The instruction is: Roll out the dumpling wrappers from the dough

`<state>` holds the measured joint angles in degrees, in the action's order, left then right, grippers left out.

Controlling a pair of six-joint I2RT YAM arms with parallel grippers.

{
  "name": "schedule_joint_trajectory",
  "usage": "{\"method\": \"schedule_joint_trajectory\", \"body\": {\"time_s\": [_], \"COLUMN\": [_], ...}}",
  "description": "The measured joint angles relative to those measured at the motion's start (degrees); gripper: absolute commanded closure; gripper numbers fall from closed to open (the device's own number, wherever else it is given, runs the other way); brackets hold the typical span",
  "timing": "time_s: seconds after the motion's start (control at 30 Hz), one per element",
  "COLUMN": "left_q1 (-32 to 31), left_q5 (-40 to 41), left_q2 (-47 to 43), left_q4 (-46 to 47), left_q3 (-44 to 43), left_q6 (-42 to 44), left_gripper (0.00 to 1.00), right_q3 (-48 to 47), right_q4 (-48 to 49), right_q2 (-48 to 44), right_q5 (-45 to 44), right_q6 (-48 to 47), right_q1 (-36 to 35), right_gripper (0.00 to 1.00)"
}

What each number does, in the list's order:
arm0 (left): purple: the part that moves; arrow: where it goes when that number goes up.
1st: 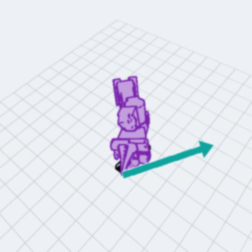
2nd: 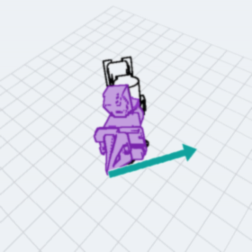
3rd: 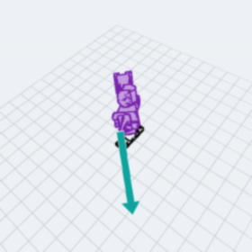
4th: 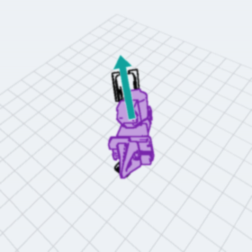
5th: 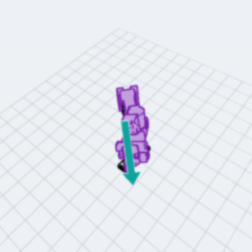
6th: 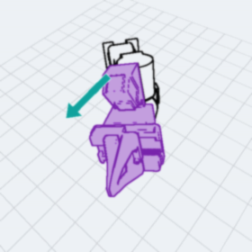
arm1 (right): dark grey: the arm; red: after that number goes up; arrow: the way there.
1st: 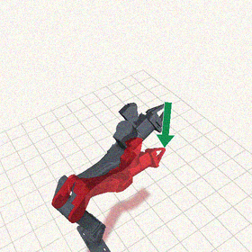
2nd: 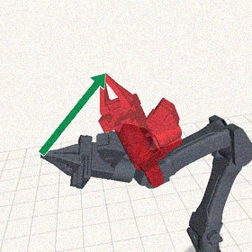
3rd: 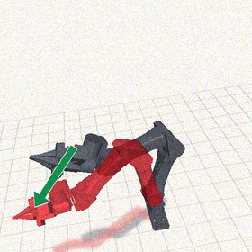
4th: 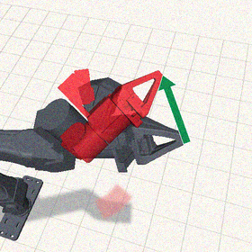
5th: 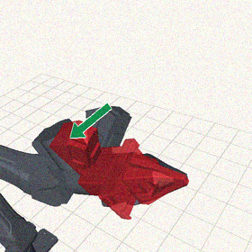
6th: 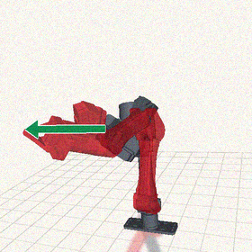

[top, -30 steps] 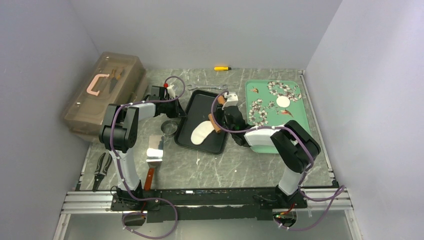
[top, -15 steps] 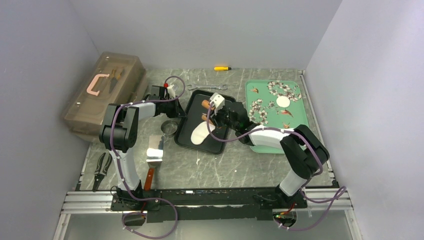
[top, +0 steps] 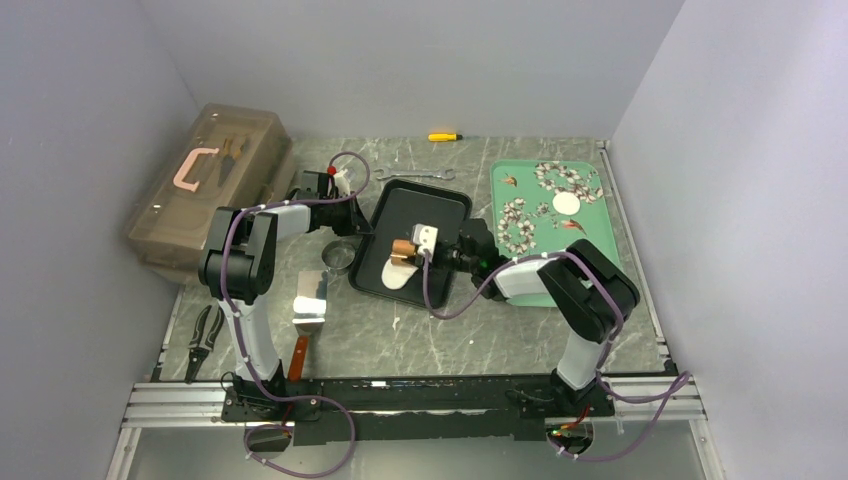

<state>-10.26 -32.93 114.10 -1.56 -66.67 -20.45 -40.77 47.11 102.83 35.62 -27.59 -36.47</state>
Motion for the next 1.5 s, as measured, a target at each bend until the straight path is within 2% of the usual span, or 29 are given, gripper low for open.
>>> {"method": "schedule_joint_trajectory", "body": {"time_s": [0.2, 0.4, 0.57, 0.87, 1.07, 1.23, 1.37, 1.5], "left_q1": [0.02, 0.04, 0.04, 0.04, 0.04, 0.04, 0.04, 0.04], "left_q5": [-0.02, -0.04, -0.07, -0.07, -0.07, -0.07, -0.07, -0.09], "left_q2": [0.07, 0.07, 0.07, 0.07, 0.07, 0.07, 0.07, 0.07], "left_q4": [-0.09, -0.04, -0.04, -0.04, -0.07, -0.07, -0.07, -0.07], "left_q3": [-0.09, -0.09, -0.09, -0.09, -0.09, -0.11, -0.11, -0.11], "left_q6": [0.00, 0.00, 0.00, 0.00, 0.00, 0.00, 0.00, 0.00], "left_gripper": [1.00, 1.00, 1.00, 1.00, 1.00, 1.00, 1.00, 1.00], "right_q3": [0.70, 5.49, 9.16, 13.09, 10.67, 6.10, 1.38, -2.82], "right_q4": [-6.03, 1.70, 3.93, -5.46, -15.63, -21.97, -21.35, -15.28], "right_q2": [-3.15, -2.78, -4.85, -14.53, -18.91, -19.89, -18.82, -11.98], "right_q5": [-2.62, -8.50, -12.85, -17.51, -16.90, -11.23, -5.05, -3.10], "right_q6": [-3.72, -3.15, -2.84, -2.86, -2.62, -1.31, 1.57, 4.92], "right_q1": [-5.11, -8.13, -10.27, -16.41, -14.53, -9.22, -4.46, -2.71], "right_gripper": [1.00, 1.00, 1.00, 1.00, 1.00, 1.00, 1.00, 1.00]}}
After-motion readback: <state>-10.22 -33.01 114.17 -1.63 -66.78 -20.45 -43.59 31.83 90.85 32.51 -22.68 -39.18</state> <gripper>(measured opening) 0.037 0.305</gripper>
